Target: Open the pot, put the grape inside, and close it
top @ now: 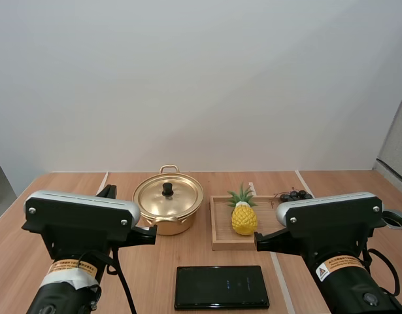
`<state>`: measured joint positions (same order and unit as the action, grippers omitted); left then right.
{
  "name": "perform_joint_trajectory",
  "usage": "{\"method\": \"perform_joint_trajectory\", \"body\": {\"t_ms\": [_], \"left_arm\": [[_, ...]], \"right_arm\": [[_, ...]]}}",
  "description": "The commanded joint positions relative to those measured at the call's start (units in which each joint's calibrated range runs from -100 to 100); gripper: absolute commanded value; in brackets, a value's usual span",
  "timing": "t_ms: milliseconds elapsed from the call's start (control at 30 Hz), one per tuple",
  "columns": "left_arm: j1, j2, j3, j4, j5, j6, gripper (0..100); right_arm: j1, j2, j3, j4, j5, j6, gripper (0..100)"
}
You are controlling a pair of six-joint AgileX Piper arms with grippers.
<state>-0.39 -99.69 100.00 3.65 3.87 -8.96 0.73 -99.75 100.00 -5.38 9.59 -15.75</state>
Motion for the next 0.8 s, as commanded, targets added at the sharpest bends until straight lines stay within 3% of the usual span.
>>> {"method": "perform_joint_trajectory", "body": {"t_ms": [0,200,333,433,533,633,767], "left_arm": [[0.05,-0.31,0.0,-0.86,-9.37,-0.19,0],[0.05,-0.31,0.0,0.06,-41.04,-0.19,0],[-0.1,-0.31,-1.75,1.43,-42.51,4.63,0],[-0.18,-0.31,-6.98,-0.07,-37.92,7.71,0],[-0.41,-0.31,-15.36,-6.21,-24.32,7.6,0],[-0.5,2.52,-25.34,-11.94,-10.9,7.6,0],[-0.5,8.83,-37.25,-12.62,-3.87,7.6,0]], "right_arm": [[-0.33,-0.25,0.0,-7.08,-3.16,-1.08,0],[-0.33,-0.25,-0.15,-15.89,-24.45,-3.27,0],[-0.33,-0.25,-5.87,-15.76,-25.17,-3.27,0],[-0.33,-0.25,-12.53,-10.33,-16.15,-3.27,0],[-0.33,0.56,-21.93,-6.12,-0.62,-3.27,0],[-0.33,4.14,-31.28,-5.37,12.4,-2.01,0],[-0.33,11.78,-46.47,-6.49,31.32,5.53,0]]}}
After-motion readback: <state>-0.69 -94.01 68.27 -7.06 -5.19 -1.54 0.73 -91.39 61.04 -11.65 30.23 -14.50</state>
